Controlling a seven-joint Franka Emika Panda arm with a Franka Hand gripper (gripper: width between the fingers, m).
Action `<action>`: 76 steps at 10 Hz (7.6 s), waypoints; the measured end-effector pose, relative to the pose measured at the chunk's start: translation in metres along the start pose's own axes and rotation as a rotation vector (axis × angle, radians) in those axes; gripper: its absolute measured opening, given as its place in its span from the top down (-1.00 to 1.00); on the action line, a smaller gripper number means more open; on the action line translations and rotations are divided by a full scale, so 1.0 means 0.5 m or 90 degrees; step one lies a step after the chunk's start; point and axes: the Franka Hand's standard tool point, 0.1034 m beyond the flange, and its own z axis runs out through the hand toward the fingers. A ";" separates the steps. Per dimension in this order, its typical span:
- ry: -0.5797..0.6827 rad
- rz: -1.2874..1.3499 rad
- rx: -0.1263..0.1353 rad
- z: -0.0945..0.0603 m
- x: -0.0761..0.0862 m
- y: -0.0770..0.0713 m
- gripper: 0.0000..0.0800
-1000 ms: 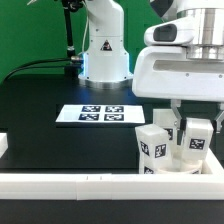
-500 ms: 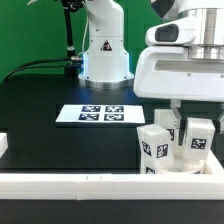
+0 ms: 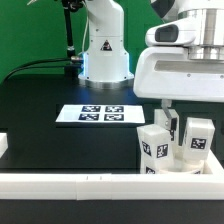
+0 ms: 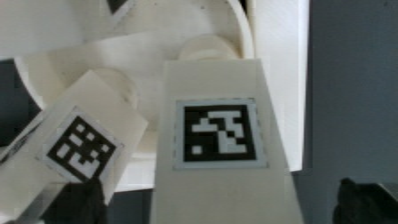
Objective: Assemble stool
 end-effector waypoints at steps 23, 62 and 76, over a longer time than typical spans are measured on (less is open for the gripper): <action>-0.152 0.172 0.008 0.001 0.015 0.006 0.15; -0.103 -0.013 0.024 -0.053 0.045 0.008 -0.62; -0.175 -0.528 0.050 0.008 0.010 0.017 -0.62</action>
Offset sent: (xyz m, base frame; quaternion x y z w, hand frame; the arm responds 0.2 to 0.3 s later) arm 0.0124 0.0376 0.0169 0.1315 -0.0018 0.0283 0.9909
